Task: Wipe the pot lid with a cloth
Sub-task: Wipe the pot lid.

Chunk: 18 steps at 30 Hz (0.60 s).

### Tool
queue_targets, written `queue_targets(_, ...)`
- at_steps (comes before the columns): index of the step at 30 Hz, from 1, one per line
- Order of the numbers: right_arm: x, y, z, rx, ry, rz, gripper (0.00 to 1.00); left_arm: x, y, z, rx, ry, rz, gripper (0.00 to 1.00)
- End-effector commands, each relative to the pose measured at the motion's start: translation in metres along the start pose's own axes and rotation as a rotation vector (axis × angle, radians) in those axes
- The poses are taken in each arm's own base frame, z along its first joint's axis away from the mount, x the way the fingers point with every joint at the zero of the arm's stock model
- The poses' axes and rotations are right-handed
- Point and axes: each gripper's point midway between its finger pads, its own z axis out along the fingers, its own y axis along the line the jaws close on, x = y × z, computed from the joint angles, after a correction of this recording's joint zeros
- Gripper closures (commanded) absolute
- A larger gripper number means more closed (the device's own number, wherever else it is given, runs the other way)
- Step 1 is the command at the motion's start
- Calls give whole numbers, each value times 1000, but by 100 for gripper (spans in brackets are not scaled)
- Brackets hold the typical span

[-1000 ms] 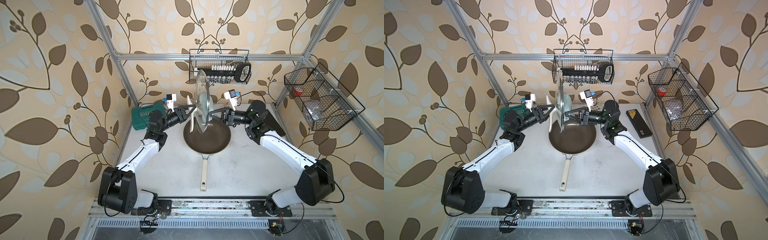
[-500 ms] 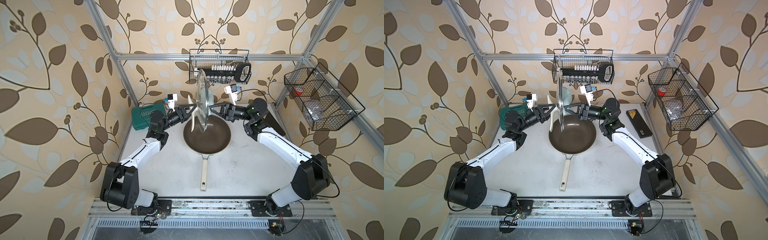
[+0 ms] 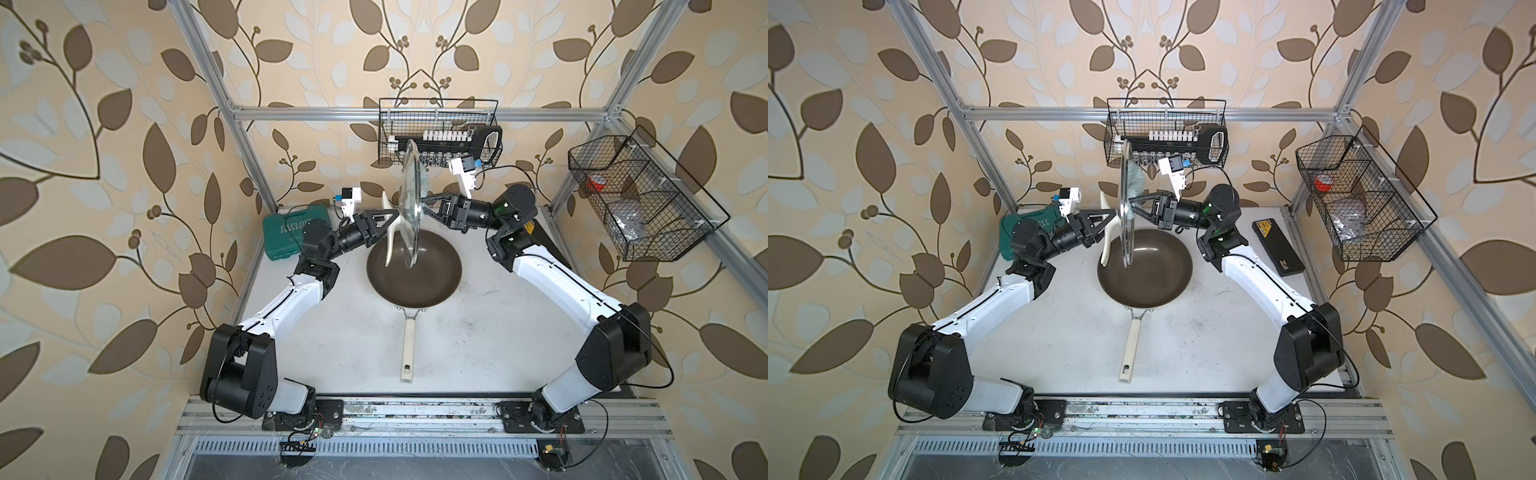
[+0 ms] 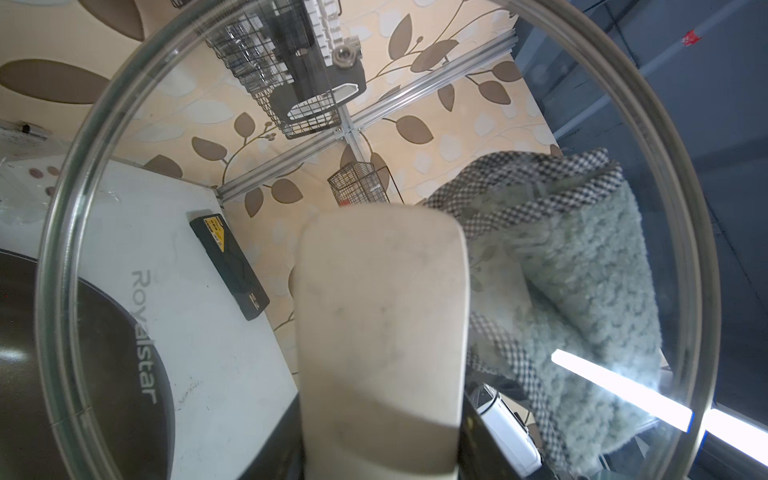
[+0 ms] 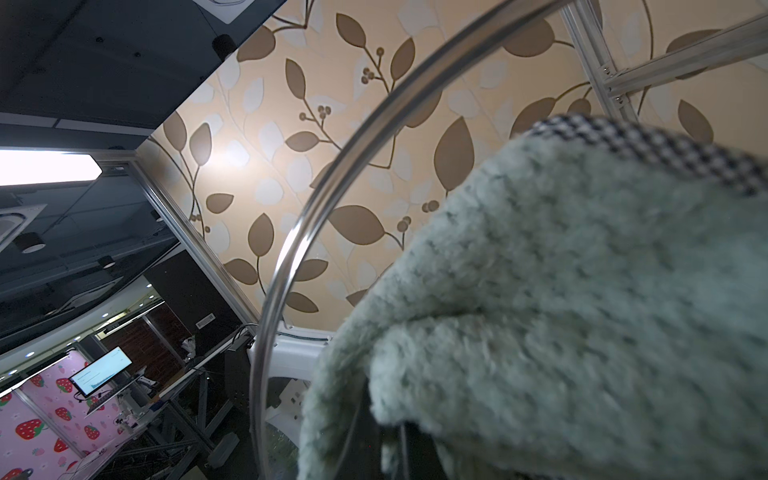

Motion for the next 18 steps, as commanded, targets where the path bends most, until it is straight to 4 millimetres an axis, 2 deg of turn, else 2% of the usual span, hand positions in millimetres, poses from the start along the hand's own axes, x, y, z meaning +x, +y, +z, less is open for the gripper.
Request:
queue_targets(1, -17, 8, 3, 8, -26, -58, 100, -2, -110, -1, 282, 15, 300, 100)
queue_targets(5, -26, 4, 0, 31, -38, -74, 100, -2, -112, 2, 292, 39, 280, 100)
queue_targets(10, -35, -9, -6, 56, -60, -73, 100, -2, -115, 4, 300, 65, 257, 100)
queue_targets(18, -44, -49, -11, 76, -87, -18, 100, -2, -127, 3, 320, 73, 248, 100)
